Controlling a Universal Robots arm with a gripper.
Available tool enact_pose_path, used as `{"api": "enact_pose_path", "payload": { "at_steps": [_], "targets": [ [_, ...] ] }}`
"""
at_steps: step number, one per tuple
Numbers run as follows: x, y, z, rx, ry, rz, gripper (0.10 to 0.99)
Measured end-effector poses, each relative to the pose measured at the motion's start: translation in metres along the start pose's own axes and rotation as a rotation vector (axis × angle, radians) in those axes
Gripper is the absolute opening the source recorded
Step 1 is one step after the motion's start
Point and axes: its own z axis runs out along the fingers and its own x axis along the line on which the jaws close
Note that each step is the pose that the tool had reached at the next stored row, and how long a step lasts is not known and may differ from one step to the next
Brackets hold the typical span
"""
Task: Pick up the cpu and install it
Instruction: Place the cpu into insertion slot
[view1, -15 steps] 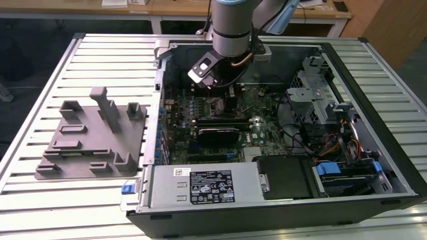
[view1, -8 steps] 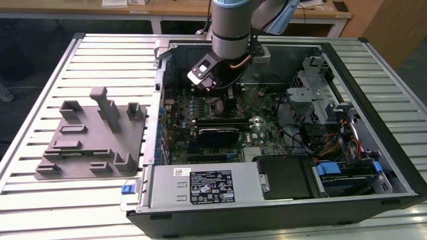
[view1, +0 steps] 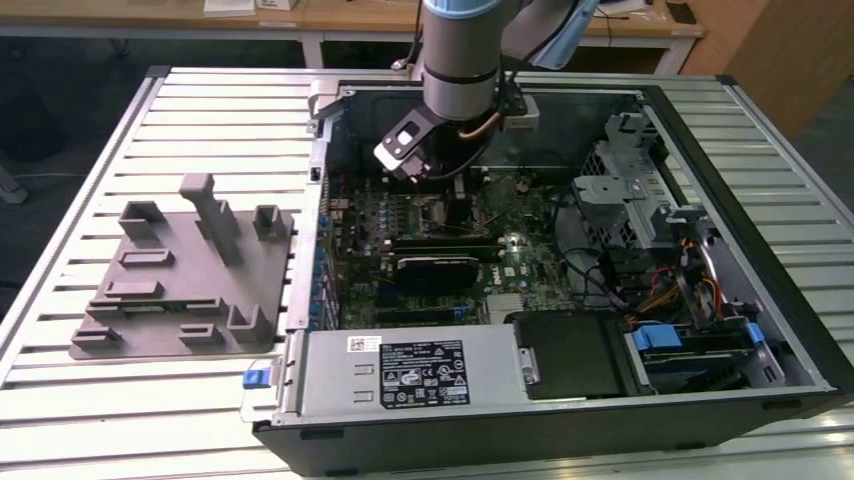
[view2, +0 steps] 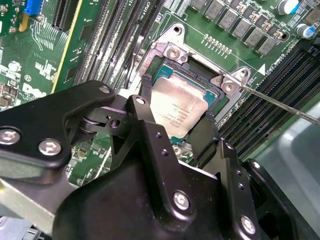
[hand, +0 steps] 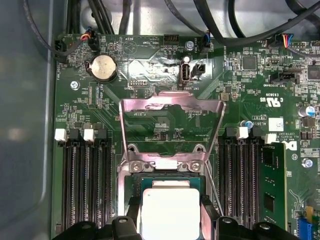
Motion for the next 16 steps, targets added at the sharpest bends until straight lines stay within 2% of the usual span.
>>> {"api": "enact_pose_path", "payload": {
  "at_steps": [16],
  "targets": [
    [0.0001,-0.0002,0.0031,0.0,0.001,0.002,0.541]
  ]
}}
